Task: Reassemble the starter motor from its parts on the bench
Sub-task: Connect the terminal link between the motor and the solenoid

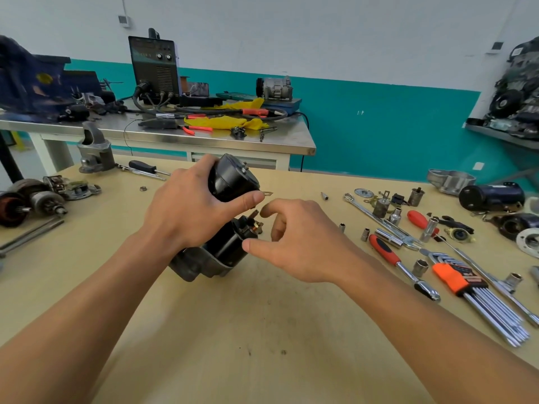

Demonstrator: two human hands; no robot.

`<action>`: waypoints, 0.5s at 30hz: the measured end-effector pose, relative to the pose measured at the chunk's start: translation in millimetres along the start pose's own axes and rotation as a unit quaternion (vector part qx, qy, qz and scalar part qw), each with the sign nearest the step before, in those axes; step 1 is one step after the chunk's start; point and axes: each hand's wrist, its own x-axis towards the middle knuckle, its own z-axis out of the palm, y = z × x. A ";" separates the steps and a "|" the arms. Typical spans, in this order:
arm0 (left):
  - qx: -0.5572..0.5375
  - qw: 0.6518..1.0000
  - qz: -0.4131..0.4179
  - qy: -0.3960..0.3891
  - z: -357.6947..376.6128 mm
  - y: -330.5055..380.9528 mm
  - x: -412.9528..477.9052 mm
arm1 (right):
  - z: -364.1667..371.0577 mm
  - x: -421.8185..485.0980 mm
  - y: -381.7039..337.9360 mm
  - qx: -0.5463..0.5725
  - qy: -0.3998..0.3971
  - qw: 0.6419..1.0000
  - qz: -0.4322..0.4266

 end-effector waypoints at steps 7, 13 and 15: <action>0.001 1.000 -0.008 -0.005 -1.1 2.0 -0.7 | 0.2 -0.3 -2.3 0.000 0.006 1.000 -0.003; -0.002 1.000 -0.008 -0.009 -1.5 2.1 -0.6 | 0.8 -0.9 -4.0 0.017 0.015 1.000 0.008; 0.002 1.000 -0.008 -0.008 -1.7 2.2 -0.5 | 1.8 -0.6 -3.5 0.024 0.018 0.999 0.011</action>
